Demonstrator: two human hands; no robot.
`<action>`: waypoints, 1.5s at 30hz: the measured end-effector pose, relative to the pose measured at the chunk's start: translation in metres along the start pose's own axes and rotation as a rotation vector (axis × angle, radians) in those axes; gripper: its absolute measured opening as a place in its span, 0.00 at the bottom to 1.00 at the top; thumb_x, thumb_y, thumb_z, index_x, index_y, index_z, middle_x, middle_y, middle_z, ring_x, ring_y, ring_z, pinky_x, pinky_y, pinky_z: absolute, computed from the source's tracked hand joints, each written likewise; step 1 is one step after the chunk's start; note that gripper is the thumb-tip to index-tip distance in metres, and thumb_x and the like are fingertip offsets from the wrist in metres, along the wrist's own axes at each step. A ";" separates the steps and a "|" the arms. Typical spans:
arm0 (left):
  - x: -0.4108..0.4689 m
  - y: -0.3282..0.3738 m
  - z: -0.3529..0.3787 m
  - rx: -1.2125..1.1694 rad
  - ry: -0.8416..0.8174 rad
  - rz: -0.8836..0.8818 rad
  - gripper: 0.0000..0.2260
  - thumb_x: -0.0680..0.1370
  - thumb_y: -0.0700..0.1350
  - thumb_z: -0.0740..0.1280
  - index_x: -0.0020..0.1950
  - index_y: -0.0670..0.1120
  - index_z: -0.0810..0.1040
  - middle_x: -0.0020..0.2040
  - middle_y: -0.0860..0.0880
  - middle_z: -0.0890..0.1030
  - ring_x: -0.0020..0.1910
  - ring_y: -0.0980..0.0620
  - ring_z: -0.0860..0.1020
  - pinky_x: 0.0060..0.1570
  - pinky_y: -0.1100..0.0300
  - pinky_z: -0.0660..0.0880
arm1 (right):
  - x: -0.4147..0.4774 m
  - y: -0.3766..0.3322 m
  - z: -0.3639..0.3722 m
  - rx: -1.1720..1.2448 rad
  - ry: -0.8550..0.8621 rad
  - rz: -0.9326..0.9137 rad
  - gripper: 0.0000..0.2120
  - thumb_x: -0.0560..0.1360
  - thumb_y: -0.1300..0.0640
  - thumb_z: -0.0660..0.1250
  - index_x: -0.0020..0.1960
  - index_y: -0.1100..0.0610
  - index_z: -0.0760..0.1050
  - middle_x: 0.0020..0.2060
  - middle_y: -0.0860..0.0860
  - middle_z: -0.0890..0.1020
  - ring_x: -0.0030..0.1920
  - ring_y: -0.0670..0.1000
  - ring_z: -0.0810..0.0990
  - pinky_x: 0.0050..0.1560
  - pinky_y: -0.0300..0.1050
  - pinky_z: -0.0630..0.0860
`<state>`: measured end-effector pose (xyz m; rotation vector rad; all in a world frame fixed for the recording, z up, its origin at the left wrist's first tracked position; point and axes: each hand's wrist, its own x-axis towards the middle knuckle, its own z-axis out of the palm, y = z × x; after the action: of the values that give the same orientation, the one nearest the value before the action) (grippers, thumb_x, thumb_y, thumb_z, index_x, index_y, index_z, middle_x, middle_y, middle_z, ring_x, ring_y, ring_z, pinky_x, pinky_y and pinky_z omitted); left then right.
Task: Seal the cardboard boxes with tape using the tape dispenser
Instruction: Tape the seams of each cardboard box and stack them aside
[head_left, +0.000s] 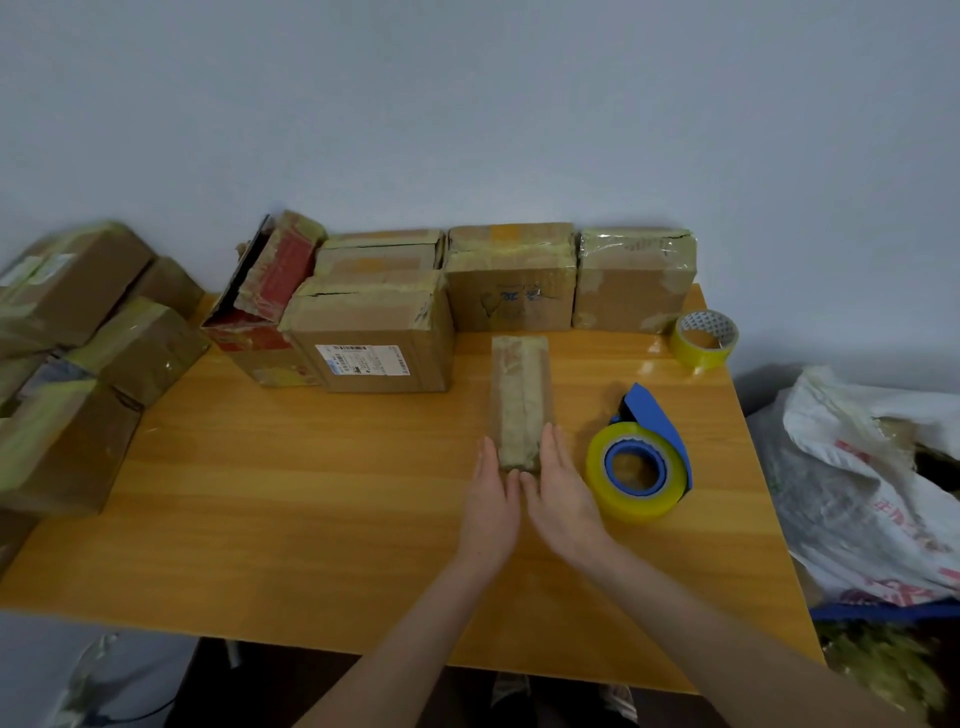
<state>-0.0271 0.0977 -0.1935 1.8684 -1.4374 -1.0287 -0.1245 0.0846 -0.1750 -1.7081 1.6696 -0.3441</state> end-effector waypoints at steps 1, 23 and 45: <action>0.001 0.000 0.000 -0.021 -0.001 -0.020 0.26 0.84 0.43 0.55 0.79 0.42 0.49 0.78 0.46 0.56 0.77 0.50 0.55 0.74 0.60 0.54 | 0.000 -0.001 0.003 -0.011 0.007 -0.001 0.32 0.83 0.52 0.53 0.79 0.57 0.38 0.79 0.52 0.42 0.77 0.52 0.57 0.71 0.49 0.66; 0.019 -0.014 -0.017 -0.134 0.078 -0.093 0.18 0.73 0.41 0.73 0.59 0.49 0.71 0.36 0.53 0.81 0.38 0.57 0.81 0.42 0.63 0.78 | 0.021 0.035 -0.012 0.200 0.096 -0.001 0.32 0.76 0.57 0.69 0.76 0.50 0.61 0.35 0.53 0.81 0.38 0.52 0.81 0.44 0.46 0.80; 0.047 -0.034 -0.037 0.289 -0.030 0.138 0.16 0.71 0.45 0.75 0.53 0.41 0.75 0.50 0.46 0.83 0.48 0.50 0.82 0.44 0.71 0.73 | 0.036 0.036 -0.013 -0.250 -0.066 -0.179 0.29 0.76 0.52 0.70 0.70 0.52 0.59 0.54 0.55 0.80 0.50 0.55 0.81 0.44 0.47 0.78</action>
<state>0.0280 0.0604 -0.2118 1.9220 -1.7846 -0.8209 -0.1550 0.0503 -0.1990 -2.0382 1.5678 -0.1634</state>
